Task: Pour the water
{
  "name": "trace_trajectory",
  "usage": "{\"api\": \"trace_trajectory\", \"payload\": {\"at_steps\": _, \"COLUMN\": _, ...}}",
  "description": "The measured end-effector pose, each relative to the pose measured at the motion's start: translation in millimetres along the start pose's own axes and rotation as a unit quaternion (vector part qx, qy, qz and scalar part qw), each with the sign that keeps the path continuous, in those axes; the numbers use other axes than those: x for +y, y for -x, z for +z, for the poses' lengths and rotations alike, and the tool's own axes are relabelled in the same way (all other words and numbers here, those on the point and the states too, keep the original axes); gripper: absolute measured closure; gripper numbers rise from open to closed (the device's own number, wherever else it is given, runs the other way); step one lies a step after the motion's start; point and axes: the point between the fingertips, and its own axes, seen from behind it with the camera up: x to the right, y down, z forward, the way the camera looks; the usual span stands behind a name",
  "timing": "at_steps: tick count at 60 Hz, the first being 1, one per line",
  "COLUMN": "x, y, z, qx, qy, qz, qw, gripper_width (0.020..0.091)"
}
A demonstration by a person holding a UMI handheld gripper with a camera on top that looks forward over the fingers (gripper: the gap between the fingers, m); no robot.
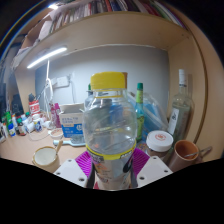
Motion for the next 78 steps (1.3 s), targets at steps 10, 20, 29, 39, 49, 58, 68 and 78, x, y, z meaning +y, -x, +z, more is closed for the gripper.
{"api": "trace_trajectory", "payload": {"at_steps": 10, "x": 9.6, "y": -2.3, "z": 4.4, "qx": -0.017, "qy": -0.034, "qz": 0.01, "qw": 0.999, "gripper_width": 0.057}}
{"api": "trace_trajectory", "payload": {"at_steps": 20, "x": 5.4, "y": -0.5, "z": 5.1, "qx": -0.03, "qy": -0.053, "qz": 0.001, "qw": 0.998, "gripper_width": 0.056}}
{"api": "trace_trajectory", "payload": {"at_steps": 29, "x": 7.9, "y": -0.9, "z": 4.5, "qx": -0.028, "qy": -0.038, "qz": -0.005, "qw": 0.999, "gripper_width": 0.05}}
{"api": "trace_trajectory", "payload": {"at_steps": 39, "x": 45.7, "y": -2.2, "z": -13.7, "qx": -0.017, "qy": 0.068, "qz": -0.033, "qw": 0.997, "gripper_width": 0.0261}}
{"api": "trace_trajectory", "payload": {"at_steps": 49, "x": 38.6, "y": 7.2, "z": -61.9, "qx": 0.002, "qy": 0.067, "qz": -0.032, "qw": 0.997, "gripper_width": 0.0248}}
{"api": "trace_trajectory", "payload": {"at_steps": 58, "x": 23.4, "y": 17.0, "z": -126.9, "qx": 0.033, "qy": 0.064, "qz": -0.01, "qw": 0.997, "gripper_width": 0.0259}}
{"api": "trace_trajectory", "payload": {"at_steps": 68, "x": -7.6, "y": 43.7, "z": -218.1, "qx": 0.067, "qy": 0.057, "qz": 0.009, "qw": 0.996, "gripper_width": 0.0263}}
{"api": "trace_trajectory", "payload": {"at_steps": 78, "x": -41.2, "y": 83.6, "z": -306.4, "qx": 0.084, "qy": 0.054, "qz": 0.015, "qw": 0.995, "gripper_width": 0.0263}}
